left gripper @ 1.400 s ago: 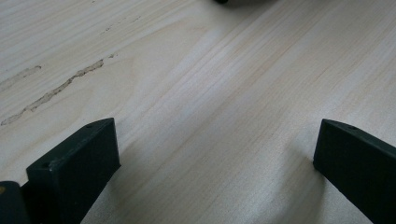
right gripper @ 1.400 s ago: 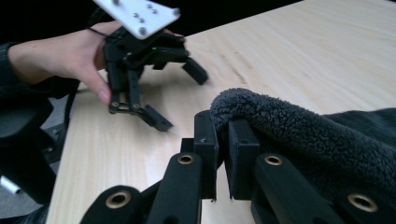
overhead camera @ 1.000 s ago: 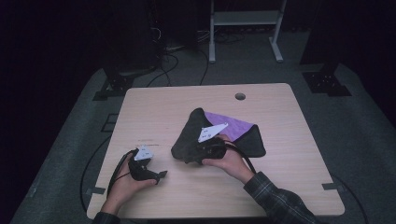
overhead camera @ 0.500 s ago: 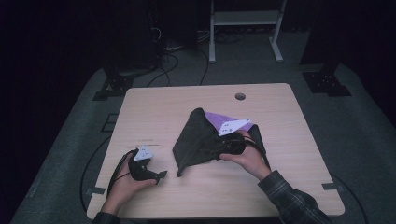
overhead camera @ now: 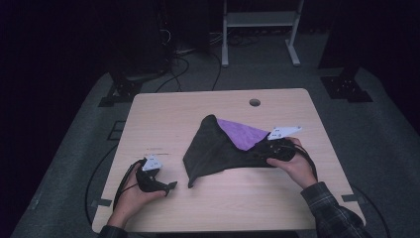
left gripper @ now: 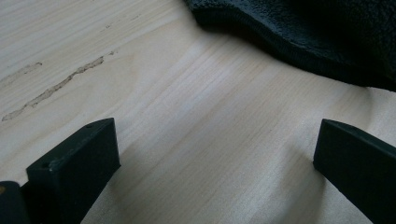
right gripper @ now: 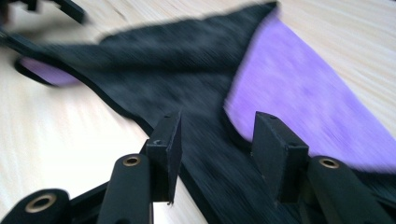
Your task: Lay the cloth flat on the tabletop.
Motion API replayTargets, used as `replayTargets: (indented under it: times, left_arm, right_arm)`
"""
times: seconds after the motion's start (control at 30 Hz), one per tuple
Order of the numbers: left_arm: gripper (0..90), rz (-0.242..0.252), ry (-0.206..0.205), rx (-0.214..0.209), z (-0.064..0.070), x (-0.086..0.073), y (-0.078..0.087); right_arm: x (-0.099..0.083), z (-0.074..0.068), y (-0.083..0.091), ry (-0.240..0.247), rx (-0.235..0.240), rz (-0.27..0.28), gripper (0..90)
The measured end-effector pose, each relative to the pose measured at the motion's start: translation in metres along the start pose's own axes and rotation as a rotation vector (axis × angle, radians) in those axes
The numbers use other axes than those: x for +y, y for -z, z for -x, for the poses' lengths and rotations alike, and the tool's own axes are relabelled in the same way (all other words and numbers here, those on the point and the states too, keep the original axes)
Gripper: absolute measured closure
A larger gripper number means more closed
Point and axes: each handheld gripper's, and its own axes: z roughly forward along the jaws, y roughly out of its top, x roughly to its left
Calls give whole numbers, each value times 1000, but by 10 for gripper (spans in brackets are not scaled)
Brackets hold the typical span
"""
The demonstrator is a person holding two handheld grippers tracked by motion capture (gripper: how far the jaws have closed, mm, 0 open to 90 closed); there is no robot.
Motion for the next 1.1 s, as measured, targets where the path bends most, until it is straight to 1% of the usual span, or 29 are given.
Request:
replayTargets:
  times: [0.03,0.07,0.1,0.17,0.2,0.23,0.27,0.3,0.33,0.37,0.4,0.43,0.47,0.5,0.53,0.57,0.6,0.63,0.7,0.77,0.8,0.83,0.87,0.9,0.93,1.0,1.03,1.07,1.1]
  left_arm:
    - [0,0,1,0,0,0,0]
    - [0,0,1,1,0,0,0]
    - [0,0,2,1,0,0,0]
    - [0,0,2,2,0,0,0]
    - [0,1,2,2,0,0,0]
    - [0,1,2,3,0,0,0]
    - [0,2,5,4,0,0,0]
    - [25,9,7,8,1,-1,2]
    - [50,9,7,8,1,-1,2]
    - [84,9,12,9,2,0,3]
    - [84,7,9,1,2,0,5]
    - [128,13,15,-17,2,1,6]
    - [166,22,39,-54,3,1,7]
    - [181,22,39,-54,3,1,7]
    - [182,32,27,-72,6,2,7]
    - [183,32,27,-72,6,2,7]
    - [186,46,16,-92,11,4,8]
    - [190,46,16,-92,11,4,8]
    - [192,75,12,-113,16,7,9]
    - [191,92,1,-135,21,11,10]
    - [186,105,-8,-155,27,14,10]
    - [184,105,-8,-155,27,14,10]
    - [182,112,-19,-170,32,16,11]
    - [178,112,-19,-170,32,16,11]
    - [174,120,-26,-183,38,19,11]
    - [173,122,-32,-187,40,20,11]
    - [173,124,-35,-190,43,21,11]
    - [173,125,-38,-192,45,23,10]
    - [173,127,-42,-195,47,24,9]
  right_arm:
    - [0,0,0,0,0,0,517]
    - [-4,3,2,-9,-10,-9,512]
    - [-12,9,5,-13,-34,-26,511]
    - [-15,11,7,-14,-42,-34,509]
    - [-23,15,9,-2,-69,-64,506]
    - [-23,15,9,-2,-69,-64,506]
    - [-26,17,10,-8,-75,-74,503]
    - [-33,20,12,-10,-82,-91,501]
    - [-33,20,12,-10,-82,-91,501]
    - [-39,22,13,-10,-92,-110,500]
    - [-39,22,13,-10,-92,-110,500]
    - [-41,23,14,-11,-99,-118,499]
    - [-46,25,15,-19,-97,-131,497]
    - [-46,25,15,-19,-97,-131,497]
    - [-51,27,16,-21,-96,-147,491]
    - [-52,28,17,-21,-100,-151,491]
    - [-54,29,18,-23,-101,-154,489]
    - [-54,29,18,-23,-101,-154,489]
    - [-58,31,19,-32,-100,-155,487]
    - [-61,33,20,-34,-99,-155,495]
    - [-63,33,21,-34,-97,-151,521]
    - [-63,33,21,-34,-97,-151,521]
    - [-63,33,22,-17,-108,-155,573]
    - [-63,33,22,-17,-108,-155,573]
    - [-63,33,22,-15,-110,-157,627]
    - [-62,32,22,-12,-110,-161,660]
    - [-62,32,22,-12,-110,-161,660]
    - [-62,31,22,-13,-109,-160,697]
    - [-62,31,22,-13,-109,-160,697]
